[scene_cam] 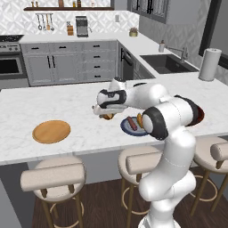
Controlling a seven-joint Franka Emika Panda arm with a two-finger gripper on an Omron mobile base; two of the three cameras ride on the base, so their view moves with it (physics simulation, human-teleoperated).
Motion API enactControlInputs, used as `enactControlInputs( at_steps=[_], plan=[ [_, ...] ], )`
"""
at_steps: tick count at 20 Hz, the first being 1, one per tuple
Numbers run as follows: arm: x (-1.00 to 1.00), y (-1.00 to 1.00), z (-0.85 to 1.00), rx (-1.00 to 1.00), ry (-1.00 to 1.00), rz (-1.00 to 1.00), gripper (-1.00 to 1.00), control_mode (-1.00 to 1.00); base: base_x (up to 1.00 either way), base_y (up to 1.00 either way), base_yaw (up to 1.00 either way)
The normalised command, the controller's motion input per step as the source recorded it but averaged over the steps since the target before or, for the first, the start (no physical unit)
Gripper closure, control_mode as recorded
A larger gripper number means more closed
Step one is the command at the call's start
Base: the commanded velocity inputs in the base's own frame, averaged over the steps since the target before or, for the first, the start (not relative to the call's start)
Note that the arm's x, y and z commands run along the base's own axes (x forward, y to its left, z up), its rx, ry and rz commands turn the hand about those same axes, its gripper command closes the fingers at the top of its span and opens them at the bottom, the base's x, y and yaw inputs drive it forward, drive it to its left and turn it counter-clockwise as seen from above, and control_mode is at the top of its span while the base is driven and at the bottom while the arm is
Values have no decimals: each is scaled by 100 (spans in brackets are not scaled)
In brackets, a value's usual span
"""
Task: Place one bun and one sausage from the bowl on each plate.
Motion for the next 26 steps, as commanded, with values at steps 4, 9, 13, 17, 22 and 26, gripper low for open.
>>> enactControlInputs(
  at_steps=[4,9,13,17,22,26],
  plan=[
    [-1,100,-2,-8,-6,3,100,-100,0,0,0],
    [0,86,-1,-1,-3,11,100,-100,0,0,0],
    [0,54,0,0,-8,12,100,-100,0,0,0],
    [0,68,0,0,-7,13,100,-100,0,0,0],
    [-21,97,0,0,0,18,100,-100,0,0,0],
    [-38,70,12,-4,0,15,100,-100,0,0,0]
  ],
)
